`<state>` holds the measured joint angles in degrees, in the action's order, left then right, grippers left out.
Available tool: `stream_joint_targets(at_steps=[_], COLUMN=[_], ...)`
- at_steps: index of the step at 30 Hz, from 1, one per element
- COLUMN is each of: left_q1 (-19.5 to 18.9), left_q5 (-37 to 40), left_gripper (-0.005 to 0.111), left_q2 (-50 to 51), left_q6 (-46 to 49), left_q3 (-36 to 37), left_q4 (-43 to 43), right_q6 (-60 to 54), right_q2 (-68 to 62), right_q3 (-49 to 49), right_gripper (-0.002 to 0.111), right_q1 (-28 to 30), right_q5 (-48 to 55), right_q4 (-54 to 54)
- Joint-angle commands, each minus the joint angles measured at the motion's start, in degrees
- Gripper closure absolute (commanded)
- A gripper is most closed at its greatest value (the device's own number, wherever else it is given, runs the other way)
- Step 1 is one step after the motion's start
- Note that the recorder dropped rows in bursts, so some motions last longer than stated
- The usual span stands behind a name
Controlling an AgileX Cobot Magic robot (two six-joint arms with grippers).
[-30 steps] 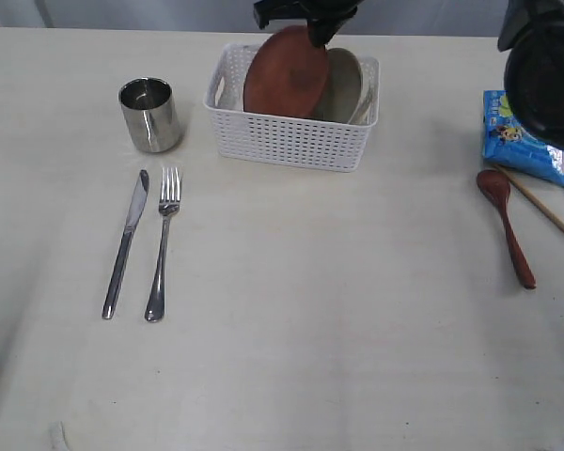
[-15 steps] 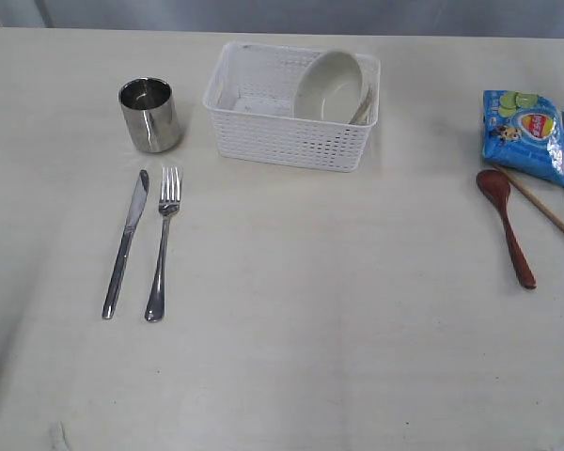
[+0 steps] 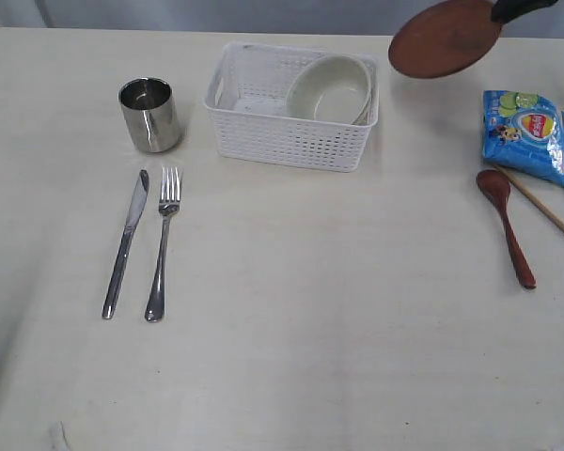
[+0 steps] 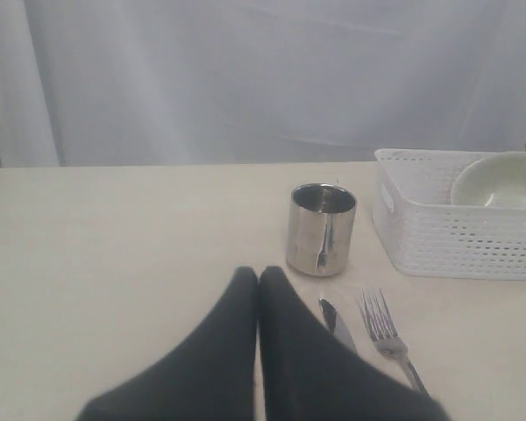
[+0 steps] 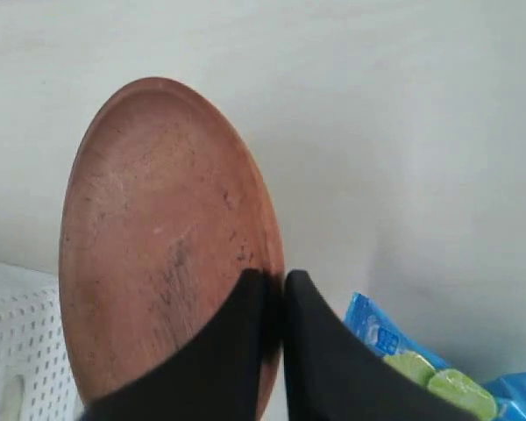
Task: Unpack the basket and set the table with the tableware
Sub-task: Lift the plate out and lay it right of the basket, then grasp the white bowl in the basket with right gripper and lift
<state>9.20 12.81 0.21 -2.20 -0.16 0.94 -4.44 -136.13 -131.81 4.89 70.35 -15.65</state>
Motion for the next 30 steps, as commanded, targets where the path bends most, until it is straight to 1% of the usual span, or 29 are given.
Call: stream_joint_targets(at_steps=[1,8,9,10,11,12,13,14,17,19,20,21,22,25,26,28,30], left_q1=[0.1,0.1,0.1,0.1,0.1,0.1,0.1,0.1,0.1,0.1,0.1,0.1,0.1,0.1,0.1,0.1,0.1], left_q5=[-0.6,-0.6,-0.6,-0.6,-0.6,-0.6,-0.6,-0.6,-0.6,-0.6,-0.6,-0.6,-0.6,-0.6,-0.6,-0.6,-0.6], left_gripper=[0.107,0.107,0.107,0.107,0.107,0.107,0.107,0.107,0.107,0.107,0.107,0.107,0.107,0.107,0.107,0.107,0.107], left_q2=[-0.2,-0.2,-0.2,-0.2,-0.2,-0.2,-0.2,-0.2,-0.2,-0.2,-0.2,-0.2,-0.2,-0.2,-0.2,-0.2,-0.2], left_q6=[0.0,0.0,0.0,0.0,0.0,0.0,0.0,0.0,0.0,0.0,0.0,0.0,0.0,0.0,0.0,0.0,0.0], left_q3=[0.2,0.2,0.2,0.2,0.2,0.2,0.2,0.2,0.2,0.2,0.2,0.2,0.2,0.2,0.2,0.2,0.2], left_q4=[0.2,0.2,0.2,0.2,0.2,0.2,0.2,0.2,0.2,0.2,0.2,0.2,0.2,0.2,0.2,0.2,0.2], right_q6=[-0.9,-1.0,-1.2,-1.3,-1.3,-1.3,-1.3,-1.3,-2.4,-6.1,-9.4,-10.9,-11.4,-11.4,-11.3,-11.0,-8.9], right_q2=[-2.6,-4.7,-4.7,-4.8,-4.8,-4.8,-4.8,-4.8,-3.2,-1.4,-0.1,0.7,1.2,1.1,1.0,1.0,0.9], right_q3=[0.0,0.0,0.0,0.0,0.0,0.0,0.0,0.0,-0.4,-1.4,-1.5,-1.5,-1.5,-1.4,-1.4,-1.4,-1.4], right_gripper=[0.109,0.108,0.105,0.100,0.087,0.080,0.068,0.066,0.066,0.066,0.070,0.073,0.076,0.077,0.077,0.077,0.077], right_q1=[0.3,0.3,0.3,0.3,0.3,0.3,0.3,0.3,0.3,0.3,-0.5,-1.5,-3.6,-10.0,-13.2,-16.4,-19.6], right_q5=[-0.9,-1.2,-1.2,-1.2,-1.1,-1.1,-1.1,-1.1,-0.8,-0.4,-0.4,-0.4,-0.4,-0.4,-0.4,-0.4,-0.4], right_q4=[-0.9,-1.6,-1.9,-2.2,-2.2,-2.2,-2.2,-2.2,-2.8,-11.1,-17.7,-19.5,-18.5,-14.2,-11.6,-8.0,-1.4])
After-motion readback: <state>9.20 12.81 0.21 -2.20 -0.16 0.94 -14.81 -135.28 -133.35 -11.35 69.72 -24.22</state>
